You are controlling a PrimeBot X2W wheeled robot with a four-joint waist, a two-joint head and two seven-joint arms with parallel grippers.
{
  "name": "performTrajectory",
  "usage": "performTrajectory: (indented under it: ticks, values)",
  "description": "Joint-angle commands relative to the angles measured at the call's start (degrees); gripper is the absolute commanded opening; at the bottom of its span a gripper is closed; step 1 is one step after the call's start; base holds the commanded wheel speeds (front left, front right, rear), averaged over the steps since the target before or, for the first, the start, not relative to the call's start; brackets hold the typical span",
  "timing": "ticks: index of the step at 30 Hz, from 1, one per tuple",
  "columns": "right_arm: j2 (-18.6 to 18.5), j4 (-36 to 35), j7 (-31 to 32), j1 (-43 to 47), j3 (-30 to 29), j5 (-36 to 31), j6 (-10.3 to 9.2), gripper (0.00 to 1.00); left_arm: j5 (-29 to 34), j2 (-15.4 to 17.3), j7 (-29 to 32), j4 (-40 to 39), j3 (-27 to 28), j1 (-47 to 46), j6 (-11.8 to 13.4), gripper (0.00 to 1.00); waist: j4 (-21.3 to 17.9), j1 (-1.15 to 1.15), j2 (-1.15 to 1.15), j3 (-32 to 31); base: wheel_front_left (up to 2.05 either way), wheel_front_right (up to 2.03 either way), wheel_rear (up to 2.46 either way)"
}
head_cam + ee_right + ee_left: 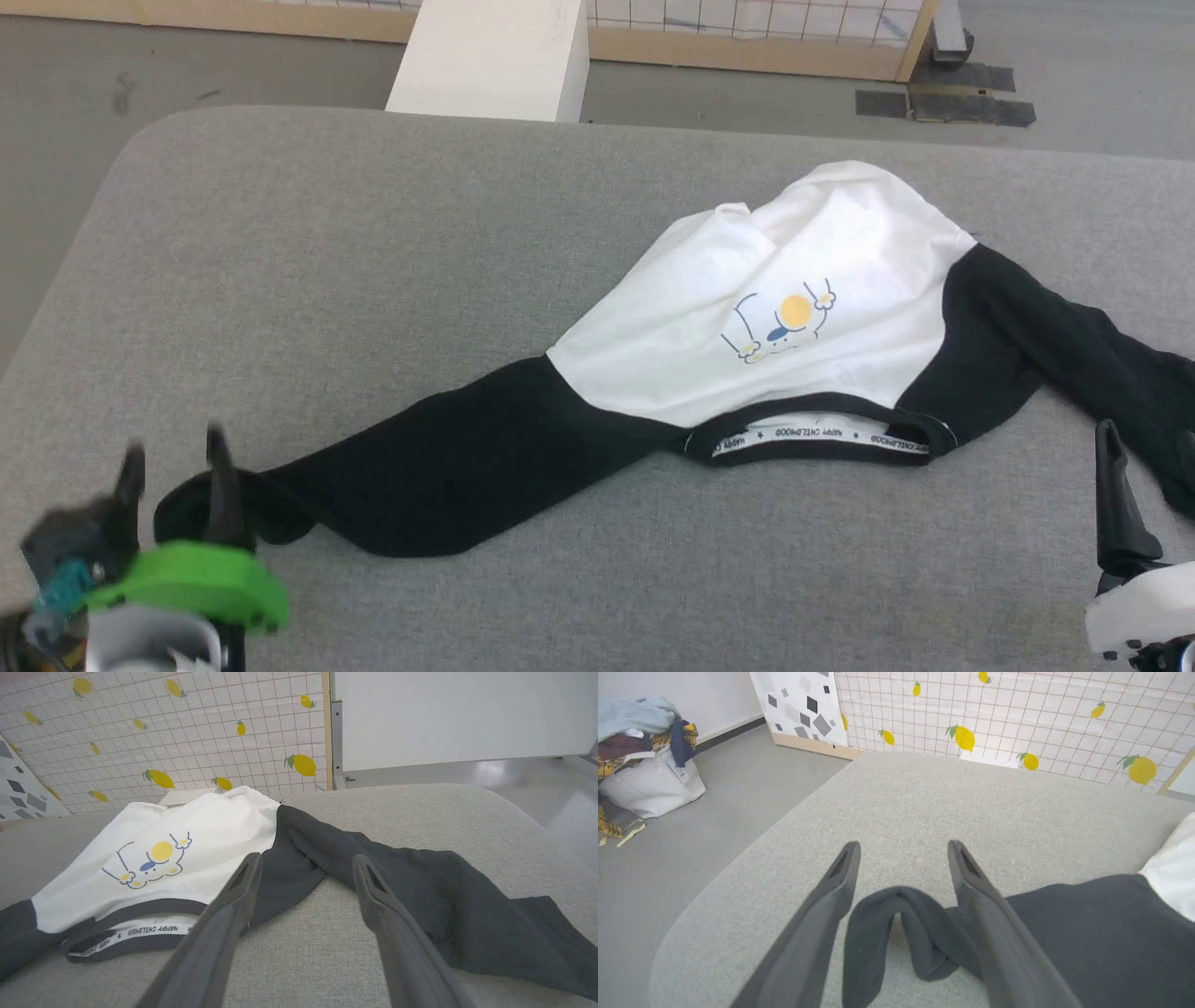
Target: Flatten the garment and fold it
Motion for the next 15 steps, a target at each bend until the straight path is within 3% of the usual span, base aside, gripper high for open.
performTrajectory:
  ticks: [1, 8, 15]
  values:
    - [0.02, -0.52, 0.24, -0.13, -0.11, -0.21, -0.09, 1.00, 0.92, 0.44, -0.89, -1.63, -0.15, -2.56, -0.76, 1.00, -0.03, 0.00, 0.00, 0.51, 0.00, 0.00, 0.00]
    - [0.02, -1.28, 0.76, -1.15, 0.31, -0.21, -0.09, 1.00, 4.32, 2.06, 3.93, -4.62, -7.87, -13.32, -6.29, 1.00, -0.65, 0.00, 0.00, 3.56, 0.00, 0.00, 0.00]
    - [0.02, -1.79, 1.20, -2.81, 0.86, -0.69, -0.09, 1.00, 4.99, 0.30, 12.92, 5.34, -19.03, -24.30, -16.37, 1.00, -2.06, 0.00, 0.00, 6.57, 0.00, 0.00, 0.00]
